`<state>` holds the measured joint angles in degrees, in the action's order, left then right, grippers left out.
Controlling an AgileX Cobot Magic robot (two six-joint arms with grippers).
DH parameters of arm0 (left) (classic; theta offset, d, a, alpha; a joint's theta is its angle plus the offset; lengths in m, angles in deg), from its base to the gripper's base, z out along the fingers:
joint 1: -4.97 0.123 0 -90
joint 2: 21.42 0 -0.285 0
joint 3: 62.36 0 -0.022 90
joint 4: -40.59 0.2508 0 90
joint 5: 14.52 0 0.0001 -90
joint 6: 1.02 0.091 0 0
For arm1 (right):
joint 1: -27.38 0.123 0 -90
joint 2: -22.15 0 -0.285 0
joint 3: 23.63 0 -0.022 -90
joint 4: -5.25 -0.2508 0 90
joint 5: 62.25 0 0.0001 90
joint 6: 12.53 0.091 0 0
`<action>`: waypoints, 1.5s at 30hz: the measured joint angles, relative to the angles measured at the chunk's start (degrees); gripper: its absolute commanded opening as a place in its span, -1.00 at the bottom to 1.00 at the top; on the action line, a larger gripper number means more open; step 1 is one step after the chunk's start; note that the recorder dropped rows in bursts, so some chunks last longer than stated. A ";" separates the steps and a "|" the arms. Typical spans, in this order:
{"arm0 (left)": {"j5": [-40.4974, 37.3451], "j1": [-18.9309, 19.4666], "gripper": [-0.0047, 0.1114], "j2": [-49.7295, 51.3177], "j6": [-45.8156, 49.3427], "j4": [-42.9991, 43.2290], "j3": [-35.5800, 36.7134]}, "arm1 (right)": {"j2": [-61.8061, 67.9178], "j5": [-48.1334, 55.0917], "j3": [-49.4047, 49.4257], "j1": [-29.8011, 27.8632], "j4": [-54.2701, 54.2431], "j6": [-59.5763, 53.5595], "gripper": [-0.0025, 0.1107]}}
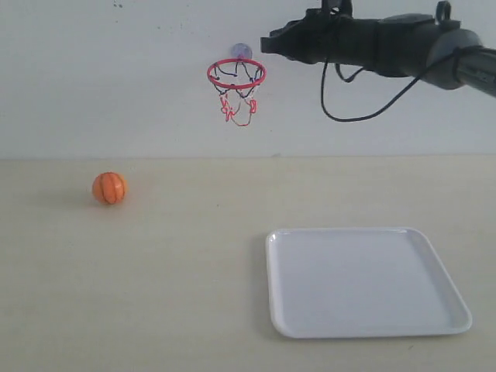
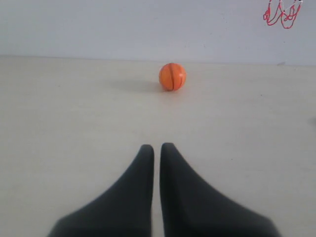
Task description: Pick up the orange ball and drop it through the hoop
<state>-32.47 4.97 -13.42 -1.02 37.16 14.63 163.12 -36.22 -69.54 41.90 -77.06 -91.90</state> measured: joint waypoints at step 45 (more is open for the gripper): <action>0.00 0.00 -0.85 0.00 0.00 0.00 0.00 | -48.74 42.71 82.19 -15.00 18.96 22.93 -0.96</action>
<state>-32.47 4.97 -13.42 -1.02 37.16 14.63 114.38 6.49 12.65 26.90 -58.09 -68.97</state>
